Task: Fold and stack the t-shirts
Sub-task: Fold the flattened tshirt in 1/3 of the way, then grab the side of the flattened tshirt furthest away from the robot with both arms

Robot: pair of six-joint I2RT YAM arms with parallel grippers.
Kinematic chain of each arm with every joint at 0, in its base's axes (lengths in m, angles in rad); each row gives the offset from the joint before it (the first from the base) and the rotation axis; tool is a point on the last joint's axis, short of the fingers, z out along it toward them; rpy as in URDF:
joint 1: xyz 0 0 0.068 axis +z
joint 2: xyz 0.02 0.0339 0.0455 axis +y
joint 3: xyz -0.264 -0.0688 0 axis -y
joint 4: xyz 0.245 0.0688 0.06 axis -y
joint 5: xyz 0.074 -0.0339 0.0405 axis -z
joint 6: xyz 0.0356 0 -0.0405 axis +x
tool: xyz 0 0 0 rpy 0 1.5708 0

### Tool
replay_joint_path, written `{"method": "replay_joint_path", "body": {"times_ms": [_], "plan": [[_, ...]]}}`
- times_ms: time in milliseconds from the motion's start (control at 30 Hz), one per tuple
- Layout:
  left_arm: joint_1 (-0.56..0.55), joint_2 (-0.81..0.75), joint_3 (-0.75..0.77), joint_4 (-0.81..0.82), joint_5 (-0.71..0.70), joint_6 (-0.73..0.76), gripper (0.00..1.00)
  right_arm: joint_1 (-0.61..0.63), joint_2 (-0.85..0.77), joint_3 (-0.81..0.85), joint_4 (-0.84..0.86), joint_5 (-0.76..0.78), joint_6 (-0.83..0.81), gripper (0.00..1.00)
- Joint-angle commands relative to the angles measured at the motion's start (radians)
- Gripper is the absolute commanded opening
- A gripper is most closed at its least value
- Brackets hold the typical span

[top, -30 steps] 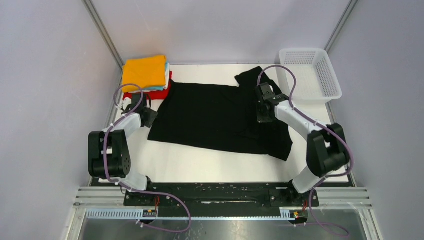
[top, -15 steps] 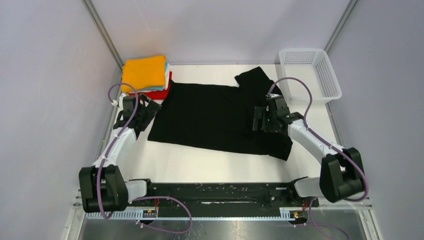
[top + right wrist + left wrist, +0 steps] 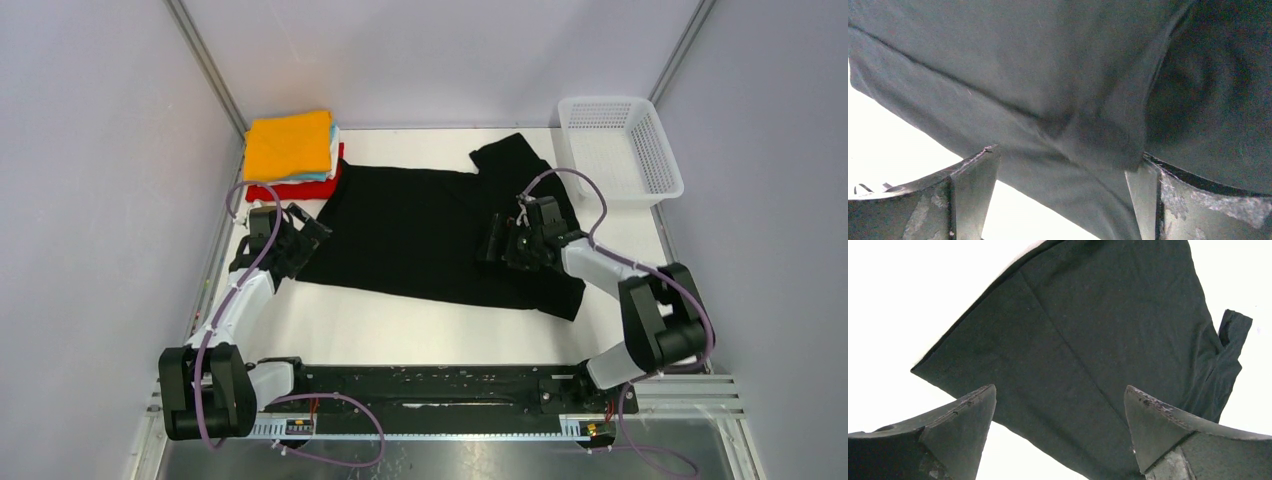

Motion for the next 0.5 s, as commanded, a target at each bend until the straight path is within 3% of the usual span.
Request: {"method": "replay_joint_path", "body": {"times_ms": [0,233,467], "plan": [[-0.001,-0.007,0.014,0.025,0.035,0.021,0.99,0.005,0.126,0.174,0.21,-0.042,0.063,1.0],[-0.001,0.043,0.085,-0.008,0.093,0.066,0.99,0.003,0.343,0.434,0.211,-0.071,0.093,1.0],[-0.027,0.131,0.142,0.029,0.175,0.08,0.99,0.004,0.15,0.304,0.155,0.06,0.031,1.0]]}}
